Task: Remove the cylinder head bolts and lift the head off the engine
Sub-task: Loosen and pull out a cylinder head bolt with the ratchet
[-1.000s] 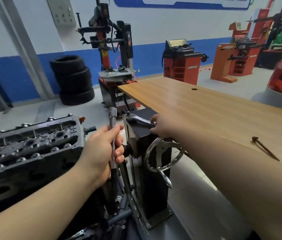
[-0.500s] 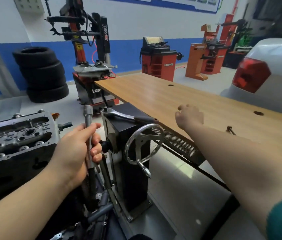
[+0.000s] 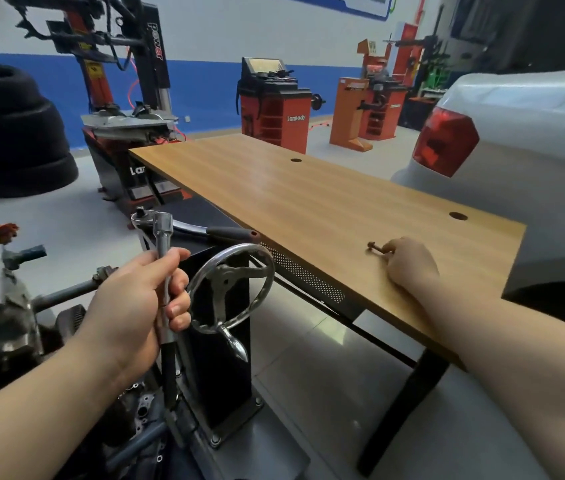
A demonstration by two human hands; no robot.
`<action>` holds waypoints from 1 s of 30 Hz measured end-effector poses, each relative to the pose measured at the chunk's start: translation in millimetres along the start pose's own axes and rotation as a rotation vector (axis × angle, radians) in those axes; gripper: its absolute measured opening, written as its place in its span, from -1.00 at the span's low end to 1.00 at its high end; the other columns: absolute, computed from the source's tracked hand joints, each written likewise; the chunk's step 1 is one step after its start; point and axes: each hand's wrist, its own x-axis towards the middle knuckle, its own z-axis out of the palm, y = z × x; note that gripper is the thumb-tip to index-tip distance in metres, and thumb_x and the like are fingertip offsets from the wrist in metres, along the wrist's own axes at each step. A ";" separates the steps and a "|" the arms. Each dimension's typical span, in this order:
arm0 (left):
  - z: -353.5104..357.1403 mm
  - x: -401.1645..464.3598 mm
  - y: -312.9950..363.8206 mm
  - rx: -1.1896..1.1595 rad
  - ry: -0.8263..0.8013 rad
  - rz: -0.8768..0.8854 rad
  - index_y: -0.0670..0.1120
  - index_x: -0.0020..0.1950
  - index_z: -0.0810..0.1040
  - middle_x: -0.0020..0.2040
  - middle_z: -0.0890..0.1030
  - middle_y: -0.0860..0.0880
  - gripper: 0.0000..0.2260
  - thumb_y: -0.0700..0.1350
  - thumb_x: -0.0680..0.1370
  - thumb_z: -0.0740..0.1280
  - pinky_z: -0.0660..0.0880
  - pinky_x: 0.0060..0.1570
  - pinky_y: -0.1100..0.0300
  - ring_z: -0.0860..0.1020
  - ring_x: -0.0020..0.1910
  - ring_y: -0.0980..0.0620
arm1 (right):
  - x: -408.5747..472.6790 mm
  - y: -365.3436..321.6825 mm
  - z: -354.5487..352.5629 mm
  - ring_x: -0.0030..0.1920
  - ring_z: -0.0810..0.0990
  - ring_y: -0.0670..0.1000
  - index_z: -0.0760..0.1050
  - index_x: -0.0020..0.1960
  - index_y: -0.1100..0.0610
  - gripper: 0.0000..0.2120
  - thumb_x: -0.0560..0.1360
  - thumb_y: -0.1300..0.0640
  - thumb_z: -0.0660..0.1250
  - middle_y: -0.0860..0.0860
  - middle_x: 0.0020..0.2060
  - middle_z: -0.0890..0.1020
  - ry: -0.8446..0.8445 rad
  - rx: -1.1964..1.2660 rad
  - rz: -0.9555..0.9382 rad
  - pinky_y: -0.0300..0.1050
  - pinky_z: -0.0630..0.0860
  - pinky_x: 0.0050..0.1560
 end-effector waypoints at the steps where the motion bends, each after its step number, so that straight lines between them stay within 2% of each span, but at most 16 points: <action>1: 0.1 1.3 -0.4 0.002 0.000 0.003 -0.13 0.20 0.54 -0.35 0.41 0.00 -0.85 -0.08 0.75 0.24 0.28 -0.56 0.21 0.29 -0.51 0.07 | 2.4 -3.1 3.2 0.20 0.58 0.17 0.67 0.26 0.08 -0.69 0.62 0.24 0.25 0.09 0.16 0.63 0.006 -0.001 -0.047 0.06 0.54 0.24; 5: -5.0 5.9 0.1 0.018 0.023 0.013 -0.13 0.20 0.54 -0.35 0.41 0.01 -0.84 -0.08 0.75 0.24 0.27 -0.56 0.21 0.28 -0.51 0.07 | 10.3 -1.6 11.9 0.22 0.57 0.18 0.68 0.25 0.08 -0.69 0.62 0.24 0.26 0.09 0.18 0.63 0.031 0.037 -0.083 0.04 0.50 0.27; 10: -9.3 3.7 1.3 0.002 0.055 0.025 -0.12 0.19 0.54 -0.35 0.41 0.01 -0.85 -0.09 0.75 0.23 0.29 -0.58 0.21 0.29 -0.51 0.08 | 12.5 2.5 14.0 0.26 0.56 0.17 0.64 0.33 0.14 -0.70 0.65 0.10 0.33 0.11 0.22 0.64 0.048 0.143 -0.059 0.03 0.44 0.32; 15: -8.9 -2.1 6.0 -0.005 0.049 0.044 -0.12 0.20 0.54 -0.36 0.40 0.01 -0.84 -0.09 0.75 0.21 0.29 -0.58 0.22 0.29 -0.51 0.08 | 8.5 10.3 3.7 0.34 0.55 0.16 0.63 0.34 0.16 -0.66 0.69 0.11 0.20 0.11 0.30 0.66 0.202 0.543 0.148 0.04 0.41 0.41; 18: -9.4 -5.9 7.8 -0.008 0.047 0.050 -0.13 0.22 0.54 -0.36 0.40 0.00 -0.83 -0.09 0.76 0.21 0.30 -0.57 0.22 0.30 -0.50 0.08 | 5.3 17.2 -3.1 0.31 0.57 0.15 0.63 0.33 0.15 -0.65 0.68 0.10 0.17 0.12 0.26 0.68 0.256 0.647 0.241 0.07 0.45 0.40; 22: -9.0 -8.2 9.4 -0.020 0.042 0.057 -0.13 0.21 0.54 -0.36 0.40 0.00 -0.84 -0.09 0.75 0.22 0.30 -0.58 0.21 0.29 -0.51 0.07 | 2.9 14.6 -5.6 0.29 0.58 0.16 0.64 0.31 0.13 -0.65 0.67 0.07 0.18 0.10 0.24 0.68 0.216 0.585 0.228 0.04 0.46 0.35; 26: -12.0 -10.1 11.2 -0.022 0.032 0.064 -0.13 0.21 0.54 -0.36 0.41 0.00 -0.84 -0.09 0.75 0.22 0.30 -0.58 0.21 0.29 -0.51 0.07 | 0.7 11.4 2.8 0.11 0.59 0.12 0.69 0.24 0.13 -0.73 0.66 0.08 0.29 0.08 0.17 0.70 0.000 0.286 0.188 -0.03 0.49 0.16; 28: -14.5 -11.3 12.5 -0.022 0.036 0.067 -0.13 0.21 0.55 -0.35 0.41 0.00 -0.84 -0.09 0.75 0.22 0.30 -0.58 0.21 0.29 -0.51 0.07 | -1.0 10.0 5.0 0.00 0.56 0.07 0.71 0.21 0.12 -0.77 0.65 0.12 0.33 0.08 0.12 0.70 -0.022 0.213 0.185 -0.08 0.49 0.07; 30: -17.3 -12.3 14.0 -0.022 0.042 0.070 -0.12 0.19 0.56 -0.35 0.41 0.00 -0.84 -0.09 0.75 0.23 0.30 -0.58 0.21 0.29 -0.51 0.07 | -1.9 8.4 3.9 0.05 0.59 0.10 0.70 0.22 0.12 -0.77 0.64 0.12 0.34 0.09 0.14 0.69 -0.017 0.198 0.191 -0.05 0.53 0.11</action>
